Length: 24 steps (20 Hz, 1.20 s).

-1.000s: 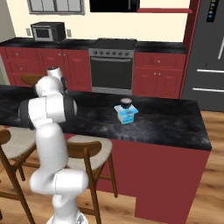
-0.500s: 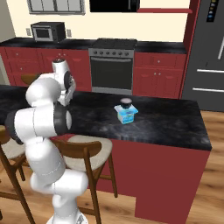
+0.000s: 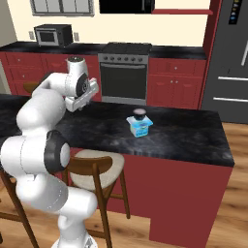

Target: Stack the yogurt containers by placing the smaller containers on top of the larger containers.

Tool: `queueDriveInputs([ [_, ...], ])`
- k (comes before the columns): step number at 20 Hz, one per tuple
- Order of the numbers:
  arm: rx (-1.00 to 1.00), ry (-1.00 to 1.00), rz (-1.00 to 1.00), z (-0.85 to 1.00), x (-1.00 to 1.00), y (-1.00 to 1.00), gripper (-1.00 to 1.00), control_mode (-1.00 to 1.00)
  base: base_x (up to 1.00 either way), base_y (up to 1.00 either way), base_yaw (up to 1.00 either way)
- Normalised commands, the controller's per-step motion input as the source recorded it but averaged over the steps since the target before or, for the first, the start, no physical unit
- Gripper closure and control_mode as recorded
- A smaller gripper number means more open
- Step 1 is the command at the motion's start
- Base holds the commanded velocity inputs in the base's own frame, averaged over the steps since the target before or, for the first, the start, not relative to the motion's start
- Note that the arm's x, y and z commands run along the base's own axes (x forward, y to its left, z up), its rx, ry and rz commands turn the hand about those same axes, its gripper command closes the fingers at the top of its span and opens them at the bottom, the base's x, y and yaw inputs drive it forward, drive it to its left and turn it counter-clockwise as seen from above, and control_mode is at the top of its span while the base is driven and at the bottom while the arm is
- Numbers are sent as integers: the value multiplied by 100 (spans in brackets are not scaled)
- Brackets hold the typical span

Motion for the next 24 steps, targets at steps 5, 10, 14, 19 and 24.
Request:
queueDriveInputs([
  [5,10,-3,-39,33,-19,-42,100,-100,0,0,0],
  [10,10,-6,-44,30,-27,-51,100,-100,0,0,0],
  [14,8,-5,-46,16,-9,-49,100,-100,0,0,0],
  [19,4,-1,-48,2,1,-28,100,-100,0,0,0],
  [24,1,0,-42,1,18,0,100,-100,0,0,0],
])
